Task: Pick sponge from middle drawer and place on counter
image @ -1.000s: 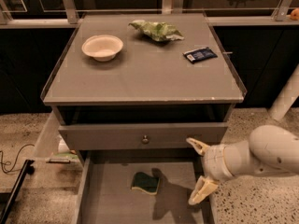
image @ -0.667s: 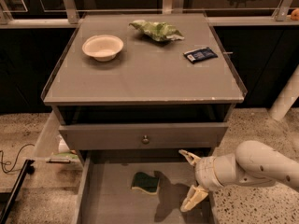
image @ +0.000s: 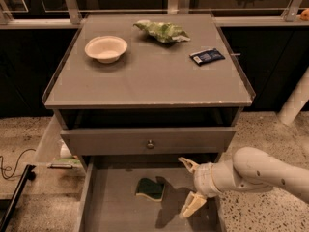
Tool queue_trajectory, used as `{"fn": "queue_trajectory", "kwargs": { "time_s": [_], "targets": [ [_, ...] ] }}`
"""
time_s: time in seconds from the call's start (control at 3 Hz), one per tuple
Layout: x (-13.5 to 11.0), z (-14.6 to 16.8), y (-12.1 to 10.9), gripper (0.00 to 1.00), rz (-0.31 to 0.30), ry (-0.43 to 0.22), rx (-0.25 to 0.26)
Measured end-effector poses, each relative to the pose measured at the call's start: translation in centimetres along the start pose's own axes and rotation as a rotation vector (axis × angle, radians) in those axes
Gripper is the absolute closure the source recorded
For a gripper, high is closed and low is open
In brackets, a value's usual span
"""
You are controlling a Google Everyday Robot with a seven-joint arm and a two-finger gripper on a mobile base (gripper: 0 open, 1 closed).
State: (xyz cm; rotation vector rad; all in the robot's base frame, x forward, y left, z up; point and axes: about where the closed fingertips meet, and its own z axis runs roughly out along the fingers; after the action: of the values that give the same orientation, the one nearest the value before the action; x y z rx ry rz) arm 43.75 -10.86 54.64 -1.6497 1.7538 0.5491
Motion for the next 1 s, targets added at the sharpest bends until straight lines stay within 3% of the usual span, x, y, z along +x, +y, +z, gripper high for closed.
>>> {"fn": "queue_trajectory", "kwargs": {
  "time_s": [1.0],
  "targets": [
    [3.2, 12.1, -1.2, 0.00, 0.115, -0.088, -0.072]
  ]
}}
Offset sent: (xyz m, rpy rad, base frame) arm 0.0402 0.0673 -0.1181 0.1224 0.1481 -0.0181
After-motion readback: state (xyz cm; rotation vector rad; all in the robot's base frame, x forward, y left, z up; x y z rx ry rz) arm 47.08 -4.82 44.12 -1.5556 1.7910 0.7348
